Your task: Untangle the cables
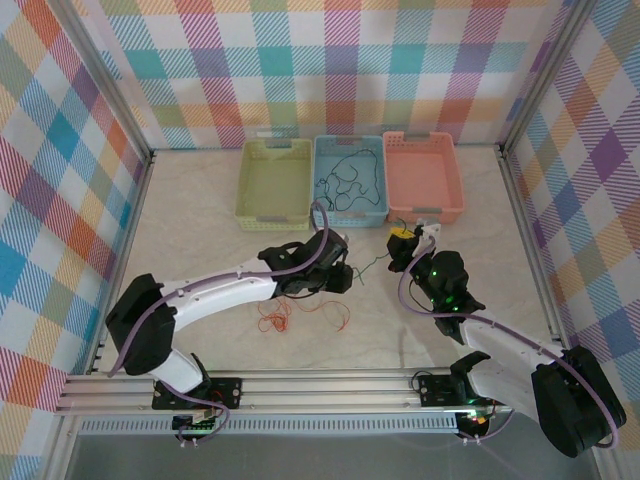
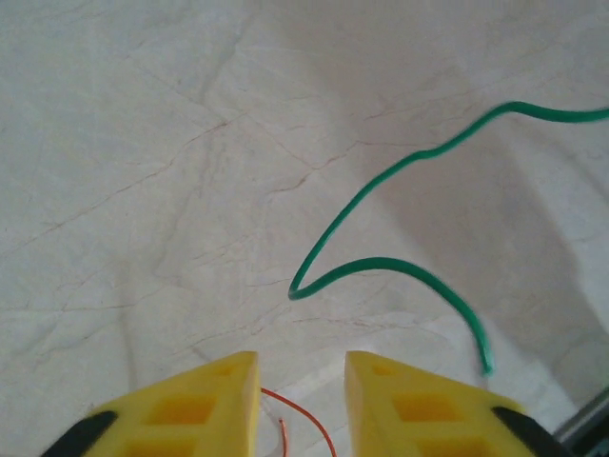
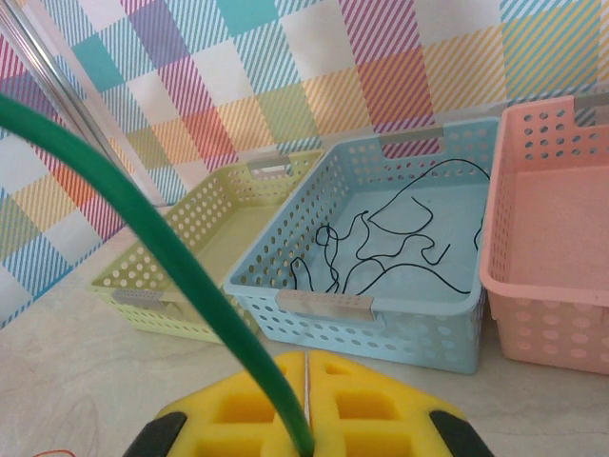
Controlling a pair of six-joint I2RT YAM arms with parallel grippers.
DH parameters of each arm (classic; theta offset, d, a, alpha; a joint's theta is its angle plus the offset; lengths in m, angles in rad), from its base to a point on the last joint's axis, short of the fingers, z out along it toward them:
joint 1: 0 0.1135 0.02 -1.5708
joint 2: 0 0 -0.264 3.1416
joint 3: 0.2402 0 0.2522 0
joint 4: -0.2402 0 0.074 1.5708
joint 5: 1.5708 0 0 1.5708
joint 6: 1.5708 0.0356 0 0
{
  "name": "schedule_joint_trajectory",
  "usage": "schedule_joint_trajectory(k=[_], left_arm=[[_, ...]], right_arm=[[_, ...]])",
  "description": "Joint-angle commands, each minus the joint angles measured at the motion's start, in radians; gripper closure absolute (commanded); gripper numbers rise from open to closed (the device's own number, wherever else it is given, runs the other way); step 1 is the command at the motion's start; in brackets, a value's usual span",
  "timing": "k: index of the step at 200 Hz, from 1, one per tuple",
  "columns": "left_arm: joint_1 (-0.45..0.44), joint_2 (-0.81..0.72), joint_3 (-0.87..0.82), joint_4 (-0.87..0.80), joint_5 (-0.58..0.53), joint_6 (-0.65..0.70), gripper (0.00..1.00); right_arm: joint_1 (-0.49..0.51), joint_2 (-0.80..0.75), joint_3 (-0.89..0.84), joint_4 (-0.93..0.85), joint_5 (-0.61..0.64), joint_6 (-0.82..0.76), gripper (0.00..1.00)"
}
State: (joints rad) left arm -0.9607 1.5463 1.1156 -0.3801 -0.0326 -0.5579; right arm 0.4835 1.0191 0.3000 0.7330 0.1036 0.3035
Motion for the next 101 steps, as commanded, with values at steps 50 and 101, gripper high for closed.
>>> schedule_joint_trajectory(k=[50, 101], left_arm=[[-0.039, -0.05, -0.006, 0.138, 0.033, -0.176, 0.38], [-0.069, 0.108, 0.124, -0.05, -0.169, -0.112, 0.37]], right_arm=[[-0.006, 0.009, -0.003, 0.053, -0.022, -0.017, 1.0], [-0.007, 0.008, -0.002, 0.049, -0.029, -0.02, 1.0]])
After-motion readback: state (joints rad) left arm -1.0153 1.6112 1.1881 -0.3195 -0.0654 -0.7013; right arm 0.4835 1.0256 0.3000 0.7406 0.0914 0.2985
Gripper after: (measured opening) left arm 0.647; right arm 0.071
